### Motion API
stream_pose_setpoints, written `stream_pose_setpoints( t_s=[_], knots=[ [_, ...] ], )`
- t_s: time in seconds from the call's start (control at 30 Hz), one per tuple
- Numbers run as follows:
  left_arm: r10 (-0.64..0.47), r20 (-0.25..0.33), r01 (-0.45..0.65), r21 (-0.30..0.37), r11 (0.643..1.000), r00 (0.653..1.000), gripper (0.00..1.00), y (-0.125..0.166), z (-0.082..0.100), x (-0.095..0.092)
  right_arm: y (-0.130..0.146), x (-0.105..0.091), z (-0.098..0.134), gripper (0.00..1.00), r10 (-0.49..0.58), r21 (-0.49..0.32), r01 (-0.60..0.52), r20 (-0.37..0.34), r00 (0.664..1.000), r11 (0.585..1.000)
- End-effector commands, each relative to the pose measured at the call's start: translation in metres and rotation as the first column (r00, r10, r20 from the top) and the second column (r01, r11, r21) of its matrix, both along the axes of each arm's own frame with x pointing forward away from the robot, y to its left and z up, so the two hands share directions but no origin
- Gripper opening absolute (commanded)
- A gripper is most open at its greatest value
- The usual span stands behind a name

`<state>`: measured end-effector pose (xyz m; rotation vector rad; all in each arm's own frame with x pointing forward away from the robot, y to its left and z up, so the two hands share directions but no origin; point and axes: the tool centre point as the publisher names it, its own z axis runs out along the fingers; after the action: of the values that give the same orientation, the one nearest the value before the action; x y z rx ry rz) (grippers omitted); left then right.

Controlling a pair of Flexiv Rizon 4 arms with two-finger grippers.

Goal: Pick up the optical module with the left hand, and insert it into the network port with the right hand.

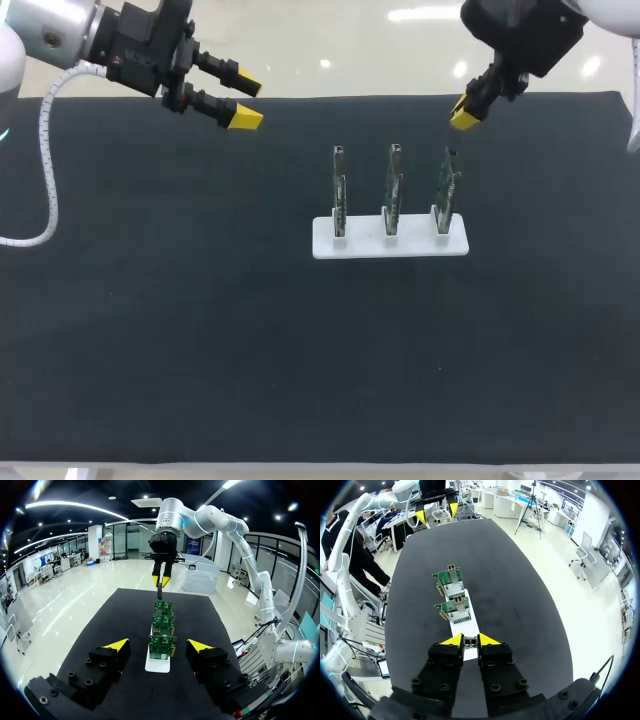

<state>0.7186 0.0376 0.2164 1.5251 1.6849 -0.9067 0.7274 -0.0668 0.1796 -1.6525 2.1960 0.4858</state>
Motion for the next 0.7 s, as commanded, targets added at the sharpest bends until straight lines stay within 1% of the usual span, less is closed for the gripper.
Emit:
stream_pose_setpoints(
  t_s=[0.03,0.47,0.7],
  knots=[
    [0.003,0.000,-0.003,0.003,1.000,1.000,1.00,-0.0005,0.0001,-0.0005,0.0008,0.0012,-0.0034,0.00,0.004,0.003,-0.004,-0.004,1.000,1.000],
    [0.003,0.000,-0.003,0.003,1.000,1.000,1.00,-0.0005,0.0001,-0.0005,0.0008,-0.0007,0.0024,0.00,0.006,-0.003,-0.006,0.010,1.000,1.000],
    [0.003,0.000,-0.003,0.003,1.000,1.000,1.00,-0.0005,0.0001,-0.0005,0.0014,-0.0012,-0.0004,0.00,0.013,0.003,-0.013,-0.005,1.000,1.000]
  ],
)
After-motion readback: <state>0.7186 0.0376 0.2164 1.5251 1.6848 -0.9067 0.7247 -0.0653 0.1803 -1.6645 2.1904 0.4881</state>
